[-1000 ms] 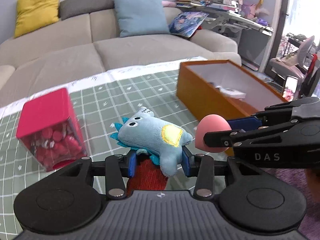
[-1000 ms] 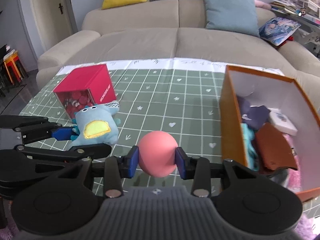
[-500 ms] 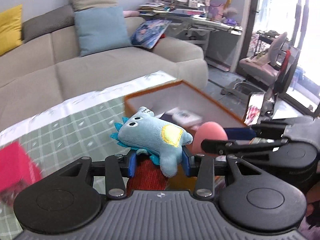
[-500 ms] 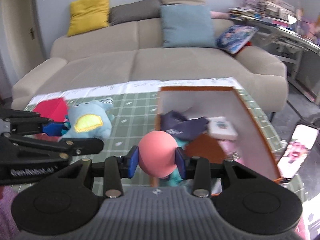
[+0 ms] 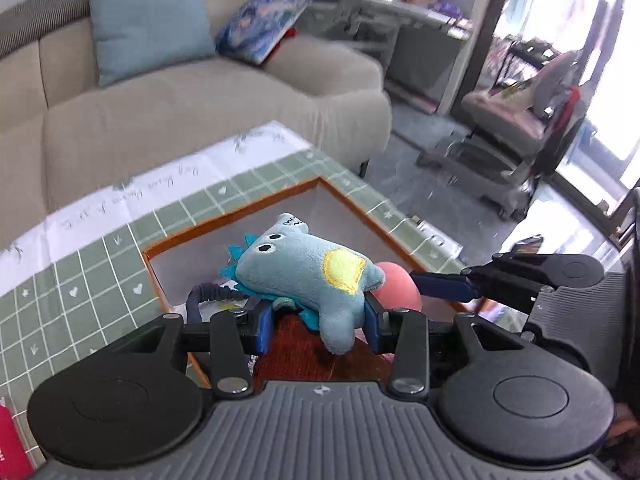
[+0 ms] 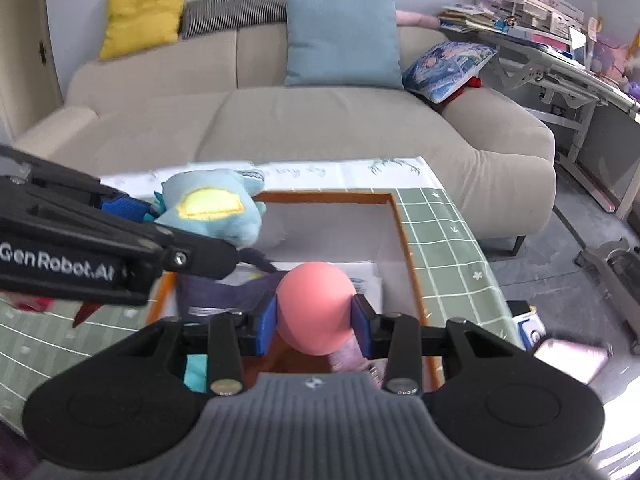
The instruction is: Organize soft objects
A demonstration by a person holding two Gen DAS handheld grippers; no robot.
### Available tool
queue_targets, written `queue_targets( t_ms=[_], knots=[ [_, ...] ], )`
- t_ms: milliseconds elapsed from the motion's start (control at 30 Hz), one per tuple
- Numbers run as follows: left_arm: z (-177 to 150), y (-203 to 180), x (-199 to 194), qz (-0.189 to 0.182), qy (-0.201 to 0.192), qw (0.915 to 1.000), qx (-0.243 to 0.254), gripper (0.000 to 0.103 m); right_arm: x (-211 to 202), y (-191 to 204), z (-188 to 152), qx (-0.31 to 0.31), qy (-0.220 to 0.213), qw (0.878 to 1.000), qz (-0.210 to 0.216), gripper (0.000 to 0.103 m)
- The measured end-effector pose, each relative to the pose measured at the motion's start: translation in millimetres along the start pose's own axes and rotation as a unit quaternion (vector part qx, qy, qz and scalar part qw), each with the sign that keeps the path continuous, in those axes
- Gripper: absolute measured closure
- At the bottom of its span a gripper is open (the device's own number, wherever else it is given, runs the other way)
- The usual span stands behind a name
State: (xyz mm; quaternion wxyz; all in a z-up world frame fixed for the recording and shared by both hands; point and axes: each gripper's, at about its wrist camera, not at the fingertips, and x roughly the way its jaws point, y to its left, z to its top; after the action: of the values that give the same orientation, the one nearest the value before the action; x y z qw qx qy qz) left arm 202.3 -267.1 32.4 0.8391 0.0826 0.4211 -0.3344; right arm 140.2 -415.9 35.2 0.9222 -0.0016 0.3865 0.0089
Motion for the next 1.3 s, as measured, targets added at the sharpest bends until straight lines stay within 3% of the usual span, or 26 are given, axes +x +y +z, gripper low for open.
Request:
queue_targets(
  t_ms=[300,533,633,700,767,867,1300],
  knots=[
    [5.1,32.7,68.0,0.019,0.075,0.9955,-0.055,0.054,77.1,0.9,2.5,-0.039,0.053,0.998,-0.020,0.060],
    [3.9,37.6,85.3,0.020,0.092,0.9938,-0.059,0.049,101.2,0.1,2.6,-0.044,0.070,0.996,-0.042,0.058],
    [1.5,39.2,88.4,0.027,0.096,0.9932,-0.060,0.041,101.5,3.0,1.2,-0.052,0.069,0.995,-0.042,0.054],
    [-0.3,38.3,86.8,0.022,0.091,0.9939,-0.058,0.035,102.4,4.7,-0.4,-0.057,0.073,0.995,-0.047,0.051],
    [-0.8,36.2,83.7,0.021,0.089,0.9944,-0.054,0.033,101.3,5.8,-2.7,-0.059,0.073,0.994,-0.048,0.041],
    [-0.2,34.4,73.7,0.012,0.075,0.9955,-0.056,0.022,97.6,10.2,-7.0,-0.063,0.072,0.994,-0.057,0.034],
    [7.2,33.1,5.1,0.002,0.018,0.9987,-0.047,0.022,58.5,28.1,-7.7,-0.083,0.059,0.991,-0.088,0.030]
  ],
)
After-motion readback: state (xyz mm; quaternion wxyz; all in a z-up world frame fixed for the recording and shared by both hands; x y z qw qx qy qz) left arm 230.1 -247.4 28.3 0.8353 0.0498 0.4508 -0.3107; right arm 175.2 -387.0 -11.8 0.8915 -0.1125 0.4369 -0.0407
